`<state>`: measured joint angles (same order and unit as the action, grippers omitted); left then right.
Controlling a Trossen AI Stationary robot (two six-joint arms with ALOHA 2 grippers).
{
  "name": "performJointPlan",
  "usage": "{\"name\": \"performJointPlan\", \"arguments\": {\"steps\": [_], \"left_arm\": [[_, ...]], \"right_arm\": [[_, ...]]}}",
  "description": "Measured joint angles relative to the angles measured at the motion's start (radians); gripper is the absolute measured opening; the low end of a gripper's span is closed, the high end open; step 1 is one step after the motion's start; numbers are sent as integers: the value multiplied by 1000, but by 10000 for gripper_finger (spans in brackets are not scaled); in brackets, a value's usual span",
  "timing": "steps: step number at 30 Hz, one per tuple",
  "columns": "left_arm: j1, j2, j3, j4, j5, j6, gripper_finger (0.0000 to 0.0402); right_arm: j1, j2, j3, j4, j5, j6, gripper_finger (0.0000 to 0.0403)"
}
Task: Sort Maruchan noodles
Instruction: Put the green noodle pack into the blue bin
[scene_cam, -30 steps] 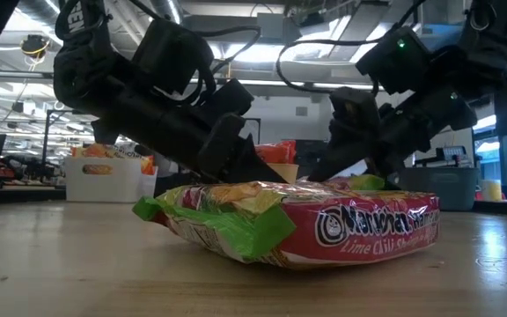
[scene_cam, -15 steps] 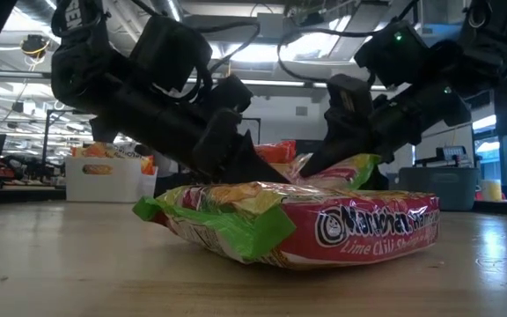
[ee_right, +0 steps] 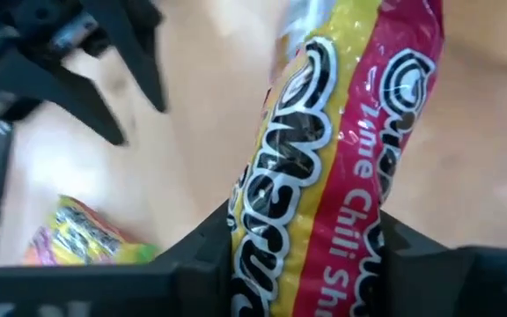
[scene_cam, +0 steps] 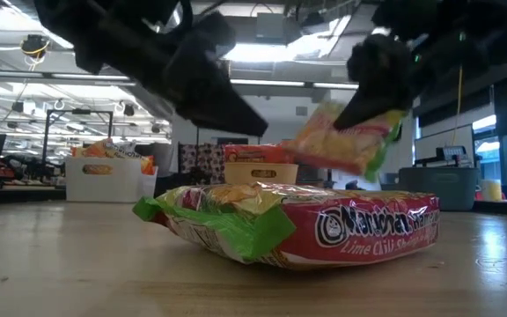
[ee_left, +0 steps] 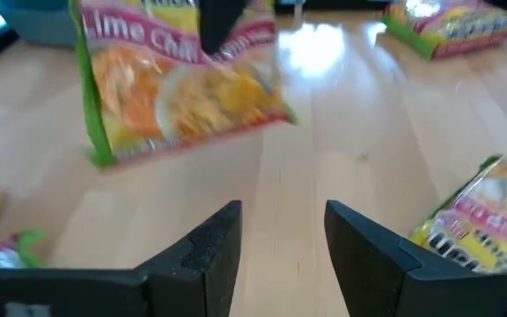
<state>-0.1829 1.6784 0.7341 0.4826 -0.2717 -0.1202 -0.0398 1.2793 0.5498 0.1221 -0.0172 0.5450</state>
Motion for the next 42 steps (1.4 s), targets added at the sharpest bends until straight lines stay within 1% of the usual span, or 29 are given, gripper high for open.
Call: {"name": "performJointPlan", "arguments": {"steps": [3, 6, 10, 12, 15, 20, 23, 26, 29, 32, 35, 38, 40, 42], "left_arm": [[-1, -31, 2, -45, 0, 0, 158], [-1, -39, 0, -48, 0, -1, 158], [-1, -40, 0, -47, 0, -2, 158], [-1, -39, 0, -48, 0, -3, 158], [-1, -40, 0, -47, 0, -2, 158], [-1, -39, 1, -48, 0, -3, 158], [-1, -39, 1, -48, 0, -5, 158], [-1, -40, 1, -48, 0, -6, 158], [-1, -40, 1, -48, 0, -7, 158], [-1, -40, 2, -47, 0, -7, 158], [-1, -40, 2, -47, 0, -7, 158], [-1, -40, 2, -48, 0, -4, 158], [-1, -40, 2, -48, 0, -4, 158], [-1, -40, 2, -48, 0, -1, 158]], "right_arm": [[-52, -123, 83, -272, 38, -129, 126], [-111, -202, 200, -568, 121, -281, 130], [-201, -231, 366, -859, 285, -511, 126], [-257, -229, 423, -938, 351, -646, 126], [-358, -223, 468, -965, 387, -817, 128], [-558, -197, 469, -974, 368, -1020, 128], [-671, -154, 453, -999, 334, -1063, 128], [-745, -104, 442, -1016, 306, -1066, 128], [-775, -53, 425, -1035, 282, -1052, 128], [-775, -8, 408, -1032, 278, -1053, 128], [-772, 36, 392, -1023, 315, -1087, 128], [-773, 76, 378, -1015, 395, -1099, 127], [-773, 93, 377, -1013, 406, -1100, 127], [-773, 105, 377, -1005, 378, -1102, 127]]}}
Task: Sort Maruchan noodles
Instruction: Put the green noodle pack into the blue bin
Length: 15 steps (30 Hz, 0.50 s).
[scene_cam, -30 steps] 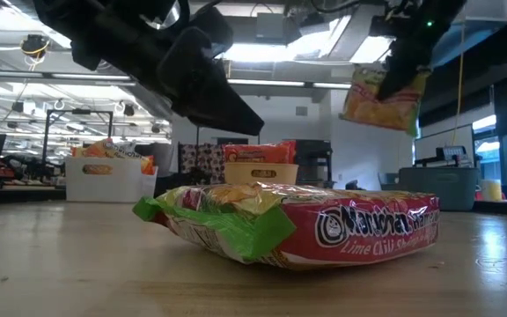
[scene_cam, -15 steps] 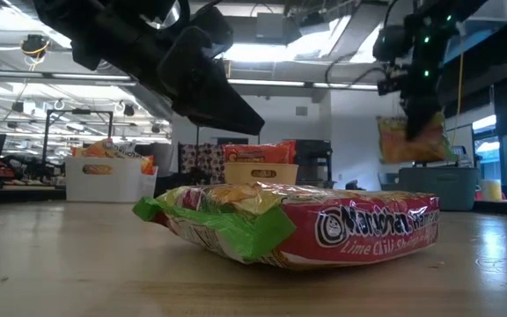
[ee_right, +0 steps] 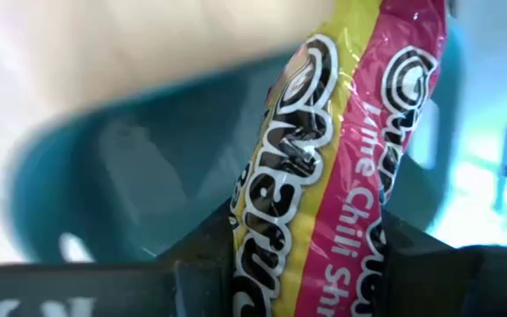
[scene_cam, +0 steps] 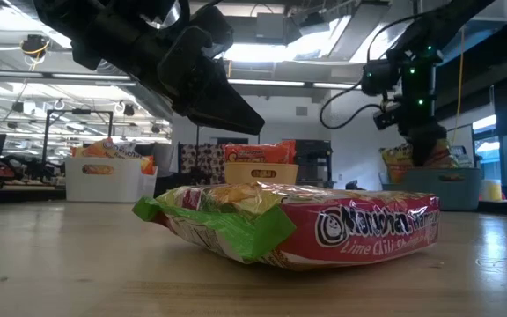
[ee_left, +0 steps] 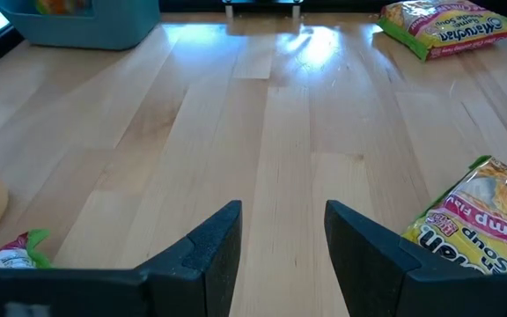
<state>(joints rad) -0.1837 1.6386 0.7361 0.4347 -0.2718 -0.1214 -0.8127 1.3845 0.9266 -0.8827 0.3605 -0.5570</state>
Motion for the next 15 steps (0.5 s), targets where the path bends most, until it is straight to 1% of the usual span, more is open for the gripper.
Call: {"name": "performJointPlan", "arguments": {"steps": [7, 12, 15], "left_arm": [[0, 0, 0, 0, 0, 1, 158], [0, 0, 0, -3, 0, 2, 158], [3, 0, 0, -3, 0, 2, 158]], "right_arm": [[2, 7, -1, 96, -190, -28, 129], [2, 7, 0, 142, -248, -69, 129], [2, 7, 23, 161, -238, -99, 129]]}}
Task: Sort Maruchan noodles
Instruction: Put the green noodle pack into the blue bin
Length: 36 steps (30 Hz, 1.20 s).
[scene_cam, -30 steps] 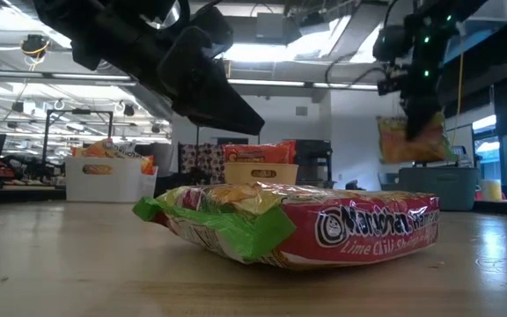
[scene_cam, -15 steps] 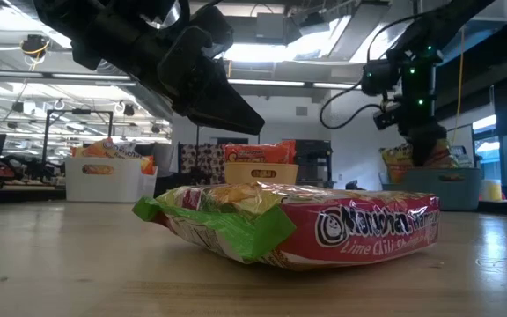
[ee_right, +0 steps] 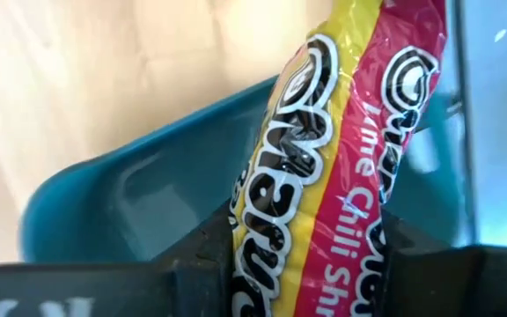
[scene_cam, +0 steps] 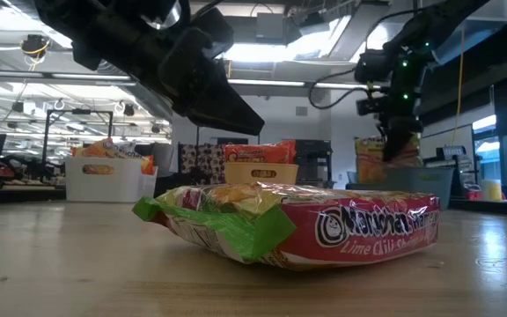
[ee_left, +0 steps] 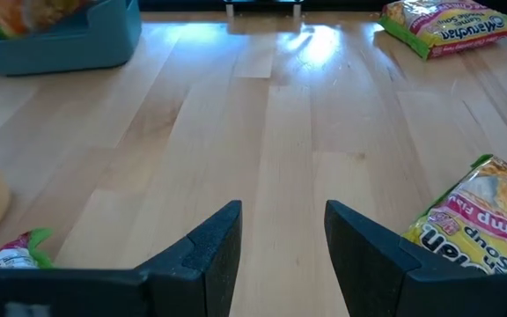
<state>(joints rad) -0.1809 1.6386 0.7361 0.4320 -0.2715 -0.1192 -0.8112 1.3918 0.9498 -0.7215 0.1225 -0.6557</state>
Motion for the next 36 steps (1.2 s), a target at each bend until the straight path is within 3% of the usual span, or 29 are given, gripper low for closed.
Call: {"name": "performJointPlan", "arguments": {"steps": [7, 14, 25, 30, 36], "left_arm": [[8, -1, 0, 0, -1, 0, 158], [8, -1, 0, -2, -1, 0, 158], [11, -1, 0, -13, 0, 44, 158], [11, -1, 0, -13, -1, 45, 158], [11, -1, 0, -13, -1, 51, 158]], "right_arm": [[-46, 12, 32, 69, -11, -109, 129], [-121, 84, 32, 13, -13, 11, 130], [11, 63, 32, -231, -29, 64, 130], [39, 63, 32, -242, -175, 188, 130], [47, 63, 32, -85, -336, 573, 130]]}}
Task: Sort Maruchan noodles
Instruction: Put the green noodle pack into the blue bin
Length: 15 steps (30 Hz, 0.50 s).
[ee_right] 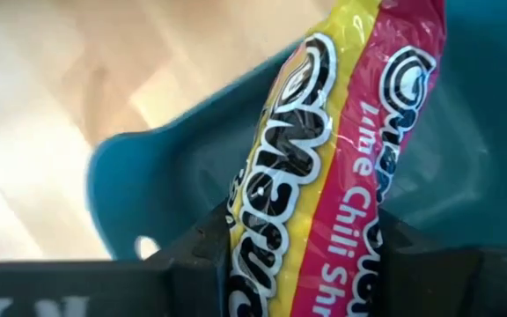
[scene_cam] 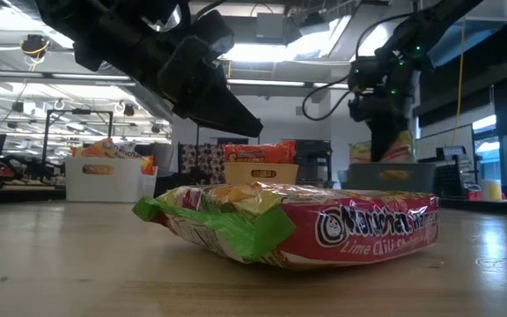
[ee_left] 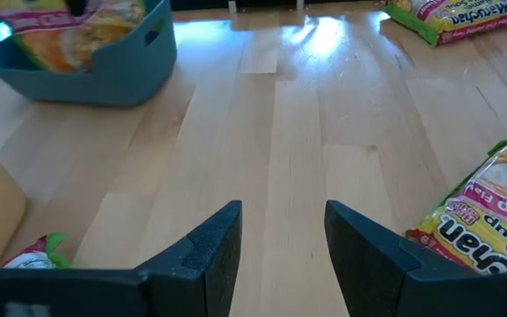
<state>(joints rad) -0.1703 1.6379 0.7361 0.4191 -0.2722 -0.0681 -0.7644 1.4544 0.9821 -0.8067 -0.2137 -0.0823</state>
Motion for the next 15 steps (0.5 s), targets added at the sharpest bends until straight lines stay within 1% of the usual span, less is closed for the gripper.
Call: {"name": "performJointPlan", "arguments": {"steps": [1, 3, 6, 8, 13, 15], "left_arm": [[0, 0, 0, 0, 0, 0, 158], [0, 0, 0, 0, 0, 0, 158], [0, 0, 0, 0, 0, -5, 158], [0, 0, 0, 0, 0, -8, 158], [0, 0, 0, 0, 0, -8, 158], [0, 0, 0, 0, 0, -9, 158]], "right_arm": [[-1, 0, 1, 16, 0, 39, 130], [-2, 0, 1, 27, 22, 59, 130], [-2, 0, 1, 28, 77, -11, 130], [-2, 0, 7, 25, 92, -136, 130], [-3, 2, 15, 66, 93, -549, 130], [-12, 5, 14, 92, 119, -652, 130]]}}
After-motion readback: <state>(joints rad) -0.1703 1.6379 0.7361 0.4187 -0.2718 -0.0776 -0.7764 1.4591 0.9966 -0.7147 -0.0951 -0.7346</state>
